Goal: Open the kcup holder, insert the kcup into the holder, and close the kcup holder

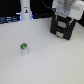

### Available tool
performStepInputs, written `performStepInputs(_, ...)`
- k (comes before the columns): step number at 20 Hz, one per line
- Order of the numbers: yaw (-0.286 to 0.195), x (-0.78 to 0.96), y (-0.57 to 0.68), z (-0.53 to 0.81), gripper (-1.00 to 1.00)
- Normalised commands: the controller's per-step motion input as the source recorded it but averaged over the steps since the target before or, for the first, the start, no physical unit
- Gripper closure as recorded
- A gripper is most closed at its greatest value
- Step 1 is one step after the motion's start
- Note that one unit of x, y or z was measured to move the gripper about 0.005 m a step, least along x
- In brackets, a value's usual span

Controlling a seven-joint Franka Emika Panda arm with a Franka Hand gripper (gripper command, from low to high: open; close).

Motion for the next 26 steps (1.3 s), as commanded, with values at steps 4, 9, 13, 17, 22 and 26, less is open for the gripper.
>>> performStepInputs(4,-0.006,-0.02,0.0,-0.01,1.0)
performStepInputs(9,-0.003,0.02,0.0,0.0,1.0)
performStepInputs(13,-0.003,0.05,0.0,0.0,1.0)
performStepInputs(17,-0.016,0.19,0.0,0.0,1.0)
performStepInputs(22,-0.032,0.71,-0.08,0.08,1.0)
performStepInputs(26,-0.027,0.89,-0.17,0.2,1.0)
